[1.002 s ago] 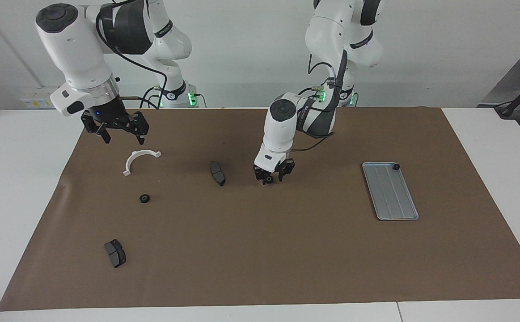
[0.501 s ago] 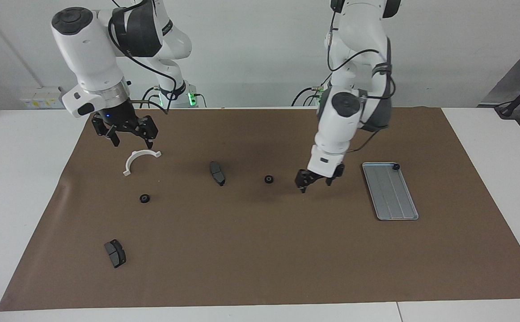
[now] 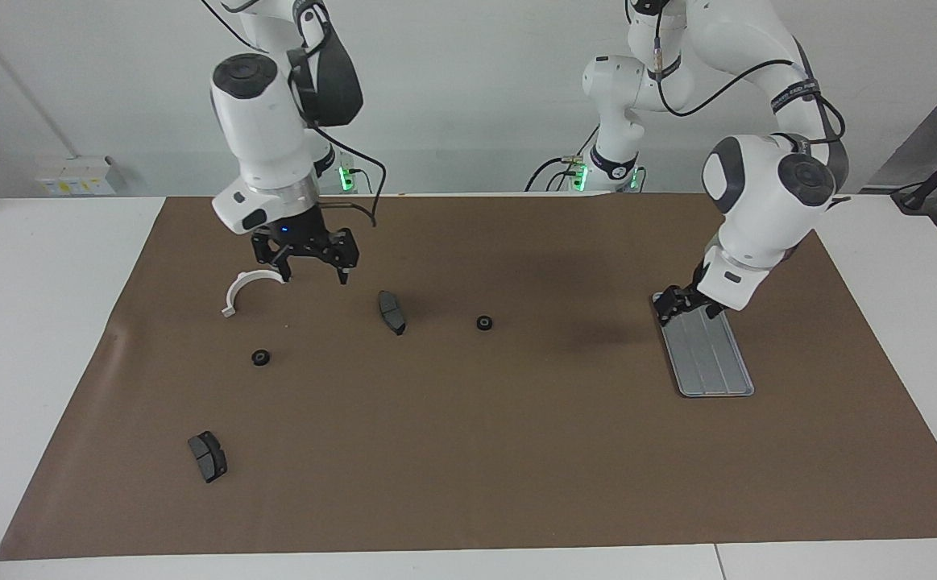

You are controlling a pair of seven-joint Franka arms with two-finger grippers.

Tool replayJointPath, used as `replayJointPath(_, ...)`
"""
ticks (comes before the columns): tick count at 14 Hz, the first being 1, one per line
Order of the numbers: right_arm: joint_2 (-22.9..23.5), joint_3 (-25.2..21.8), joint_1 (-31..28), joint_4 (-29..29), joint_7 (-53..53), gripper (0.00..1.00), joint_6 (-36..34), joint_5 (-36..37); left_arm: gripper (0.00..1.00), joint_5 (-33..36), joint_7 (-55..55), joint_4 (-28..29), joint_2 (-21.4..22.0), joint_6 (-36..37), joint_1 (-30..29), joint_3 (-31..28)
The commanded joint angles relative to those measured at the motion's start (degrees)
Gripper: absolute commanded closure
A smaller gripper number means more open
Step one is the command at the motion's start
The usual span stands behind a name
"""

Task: Place bearing gear from tray to pile
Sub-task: 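Grasp the gear with the right gripper while the left gripper withdraws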

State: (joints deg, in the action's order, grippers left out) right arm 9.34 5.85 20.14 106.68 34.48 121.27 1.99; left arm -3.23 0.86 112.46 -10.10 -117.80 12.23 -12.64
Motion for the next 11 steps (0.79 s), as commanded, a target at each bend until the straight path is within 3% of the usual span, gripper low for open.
replayJointPath(1,4.0,-0.22,3.92,-0.85,5.06,0.0,3.26,2.57,0.07,5.59,0.02,8.81,5.43,-4.1,-1.24,0.33)
replayJointPath(3,7.17,-0.22,5.86,-2.87,5.25,0.0,4.41,2.58,0.18,6.13,-3.13,10.05,5.79,-4.19,-2.12,0.33)
replayJointPath(5,9.89,-0.22,7.53,-5.15,6.2,0.0,4.5,2.67,0.24,10.85,-9.44,11.19,6.32,-4.63,-2.12,0.33)
replayJointPath(7,13.06,-0.23,10.17,-6.65,9.8,0.0,4.94,4.93,0.28,16.39,-15.77,13.3,7.19,-5.59,-1.69,0.42)
replayJointPath(11,18.07,-0.22,13.25,-7.97,13.24,0.0,7.05,8.2,0.31,18.86,-18.53,17.08,7.03,-11.38,-1.95,0.33)
